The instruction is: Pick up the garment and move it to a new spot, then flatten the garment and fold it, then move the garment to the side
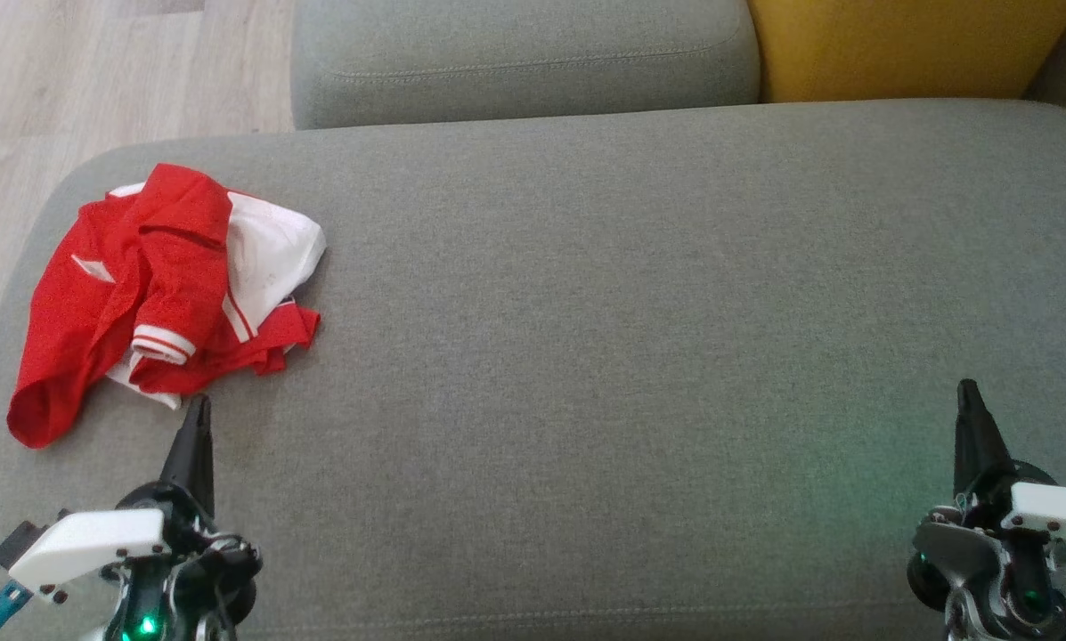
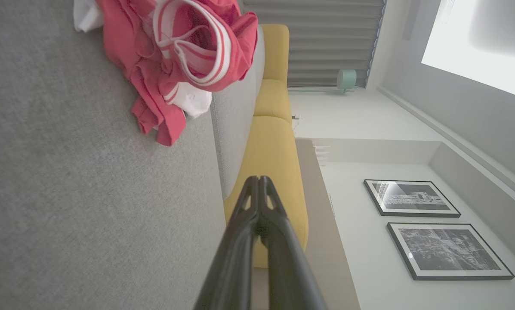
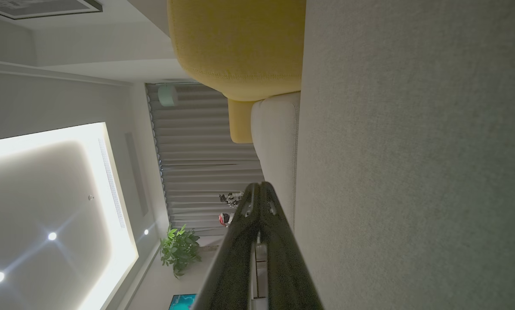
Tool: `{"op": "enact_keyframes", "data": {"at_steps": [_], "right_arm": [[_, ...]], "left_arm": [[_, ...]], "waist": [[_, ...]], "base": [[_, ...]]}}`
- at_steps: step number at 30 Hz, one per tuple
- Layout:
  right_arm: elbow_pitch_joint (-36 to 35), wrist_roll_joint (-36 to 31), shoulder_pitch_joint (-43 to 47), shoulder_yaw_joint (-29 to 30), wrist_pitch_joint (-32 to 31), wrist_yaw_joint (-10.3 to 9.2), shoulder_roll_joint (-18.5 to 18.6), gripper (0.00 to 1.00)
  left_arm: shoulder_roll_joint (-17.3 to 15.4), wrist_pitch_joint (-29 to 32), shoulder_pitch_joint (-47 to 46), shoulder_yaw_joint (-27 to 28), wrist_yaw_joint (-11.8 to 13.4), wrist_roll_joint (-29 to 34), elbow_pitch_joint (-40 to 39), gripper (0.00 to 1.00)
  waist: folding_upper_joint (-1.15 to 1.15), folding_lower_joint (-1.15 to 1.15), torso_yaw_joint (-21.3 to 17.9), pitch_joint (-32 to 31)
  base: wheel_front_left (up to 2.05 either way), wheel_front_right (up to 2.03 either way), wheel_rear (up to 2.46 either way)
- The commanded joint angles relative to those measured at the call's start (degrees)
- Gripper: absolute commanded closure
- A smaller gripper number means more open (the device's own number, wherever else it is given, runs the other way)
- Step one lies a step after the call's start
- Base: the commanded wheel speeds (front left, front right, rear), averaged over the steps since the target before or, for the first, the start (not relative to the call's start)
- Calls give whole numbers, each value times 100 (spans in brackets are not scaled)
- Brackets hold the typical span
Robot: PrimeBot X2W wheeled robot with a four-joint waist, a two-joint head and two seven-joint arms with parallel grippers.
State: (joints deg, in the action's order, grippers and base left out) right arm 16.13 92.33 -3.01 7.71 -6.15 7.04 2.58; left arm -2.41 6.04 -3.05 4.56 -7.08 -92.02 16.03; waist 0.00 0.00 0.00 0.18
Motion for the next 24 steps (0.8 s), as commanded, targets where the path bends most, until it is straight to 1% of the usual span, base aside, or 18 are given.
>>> {"op": "enact_keyframes", "data": {"at_steps": [1,6,7,10,18,24], "right_arm": [[-211,-21,-318,-113,-39,45,31,100],[-211,-21,-318,-113,-39,45,31,100],[0,-1,-1,0,2,0,0,0],[211,-3,77,-9,11,-1,-23,0],[163,-79,70,-61,147,2,-19,0],[155,-263,48,-57,248,4,-17,0]], "left_arm": [[-47,47,-314,198,-41,-13,-200,100],[-47,47,-314,198,-41,-13,-200,100],[0,-2,-1,-1,0,0,0,0],[23,-19,95,-21,11,0,216,0],[18,-154,84,-58,7,15,205,0],[15,-253,69,-36,5,115,208,0]], "waist": [[0,0,0,0],[0,0,0,0],[0,0,0,0],[0,0,-1,-1],[0,0,-9,-46],[0,0,-14,-77]], "base": [[0,0,0],[0,0,0],[0,0,0],[0,0,0],[0,0,0],[0,0,0]]}}
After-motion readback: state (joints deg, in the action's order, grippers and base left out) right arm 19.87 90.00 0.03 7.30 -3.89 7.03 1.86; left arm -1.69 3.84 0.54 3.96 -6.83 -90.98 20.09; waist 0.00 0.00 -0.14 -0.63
